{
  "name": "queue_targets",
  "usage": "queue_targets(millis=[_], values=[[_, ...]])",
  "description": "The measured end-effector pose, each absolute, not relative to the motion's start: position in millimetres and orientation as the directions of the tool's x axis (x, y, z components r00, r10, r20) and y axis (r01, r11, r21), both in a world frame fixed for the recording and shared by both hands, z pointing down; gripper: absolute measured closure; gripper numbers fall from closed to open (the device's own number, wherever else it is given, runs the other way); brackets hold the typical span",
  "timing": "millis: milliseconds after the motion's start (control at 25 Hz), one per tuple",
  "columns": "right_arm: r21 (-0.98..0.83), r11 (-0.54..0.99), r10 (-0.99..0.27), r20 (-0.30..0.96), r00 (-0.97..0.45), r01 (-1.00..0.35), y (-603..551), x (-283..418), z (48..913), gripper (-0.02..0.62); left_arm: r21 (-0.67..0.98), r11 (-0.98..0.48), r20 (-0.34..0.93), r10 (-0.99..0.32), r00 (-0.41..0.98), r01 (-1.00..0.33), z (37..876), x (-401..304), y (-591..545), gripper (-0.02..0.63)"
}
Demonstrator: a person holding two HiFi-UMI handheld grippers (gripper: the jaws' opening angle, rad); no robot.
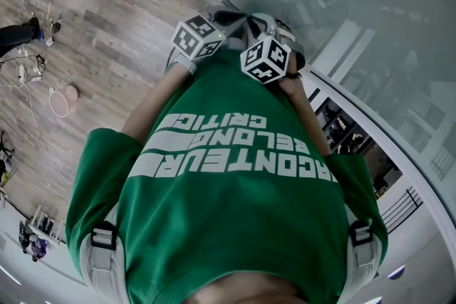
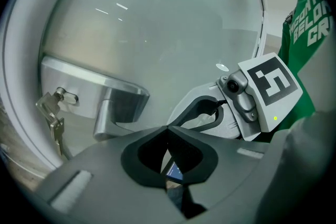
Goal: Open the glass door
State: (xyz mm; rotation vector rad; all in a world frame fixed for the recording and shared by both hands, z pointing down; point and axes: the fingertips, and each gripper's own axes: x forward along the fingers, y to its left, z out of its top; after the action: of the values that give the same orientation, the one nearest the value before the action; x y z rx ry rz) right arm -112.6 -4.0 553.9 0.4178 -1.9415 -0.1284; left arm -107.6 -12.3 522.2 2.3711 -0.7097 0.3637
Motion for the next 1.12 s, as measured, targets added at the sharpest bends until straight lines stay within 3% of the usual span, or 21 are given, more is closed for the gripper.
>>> queue_targets(millis=[280,1120], values=[[0.274,0.915,-0.375,0.846,-0.378,-0.295,-5.2,-112.3,566.9,0.563,0.487,-0.659,0.432,-0.389,0.814,-0.573,532.0,-104.8,-12.0,0.597],[0.237,0.925,-0.353,0.823,-0.445,-0.296,-50.1,-103.3,579.1,0.560,0.487,-0.618,0.385,-0.482,0.787,-0.617,521.0,-121.7,-39.4,0.597]])
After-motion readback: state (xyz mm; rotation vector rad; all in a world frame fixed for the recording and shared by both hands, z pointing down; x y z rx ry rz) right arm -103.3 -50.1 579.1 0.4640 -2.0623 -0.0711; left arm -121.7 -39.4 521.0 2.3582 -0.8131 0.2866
